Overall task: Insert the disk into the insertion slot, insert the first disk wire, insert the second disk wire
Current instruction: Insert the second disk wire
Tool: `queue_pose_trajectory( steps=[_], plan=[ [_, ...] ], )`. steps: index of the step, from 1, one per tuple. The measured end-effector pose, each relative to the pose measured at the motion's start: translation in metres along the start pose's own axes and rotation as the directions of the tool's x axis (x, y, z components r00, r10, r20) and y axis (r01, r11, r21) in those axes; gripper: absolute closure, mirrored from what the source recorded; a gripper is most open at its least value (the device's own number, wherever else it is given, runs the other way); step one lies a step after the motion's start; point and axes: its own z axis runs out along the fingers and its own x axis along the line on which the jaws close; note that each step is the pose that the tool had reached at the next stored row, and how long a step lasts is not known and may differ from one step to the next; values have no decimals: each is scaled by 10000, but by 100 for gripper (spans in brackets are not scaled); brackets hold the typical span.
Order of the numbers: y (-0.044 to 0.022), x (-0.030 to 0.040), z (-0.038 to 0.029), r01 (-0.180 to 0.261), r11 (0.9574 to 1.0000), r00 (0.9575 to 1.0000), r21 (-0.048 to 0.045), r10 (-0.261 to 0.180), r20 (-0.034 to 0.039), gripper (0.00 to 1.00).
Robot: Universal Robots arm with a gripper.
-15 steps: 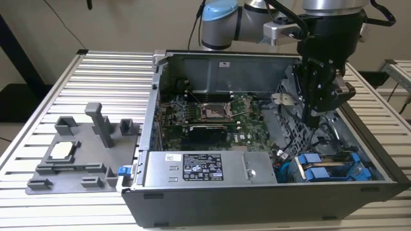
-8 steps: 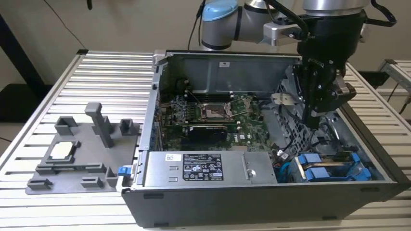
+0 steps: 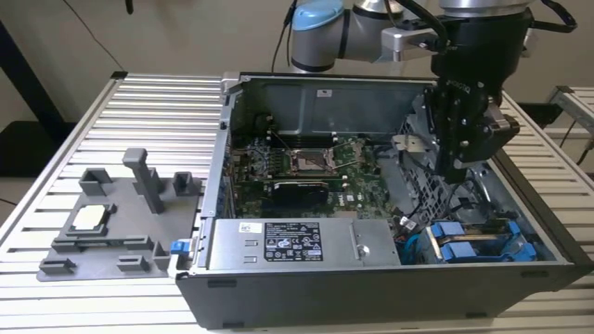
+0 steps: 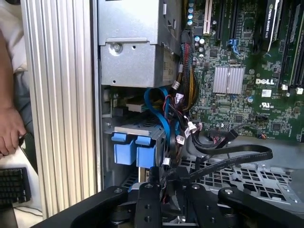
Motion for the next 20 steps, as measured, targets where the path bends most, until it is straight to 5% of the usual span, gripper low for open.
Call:
queue_pose_trajectory(
  steps=[3, 9, 13, 20],
  plan=[
    [12, -1, 1, -17, 10000, 10000, 58, 17, 8, 71],
    [20, 0, 5, -47, 9999, 9999, 135, 45, 145, 71],
    [27, 2, 6, -75, 9998, 9996, 175, 70, 271, 80],
    [29, 20, 12, -77, 9998, 9996, 177, 72, 276, 84]
  ],
)
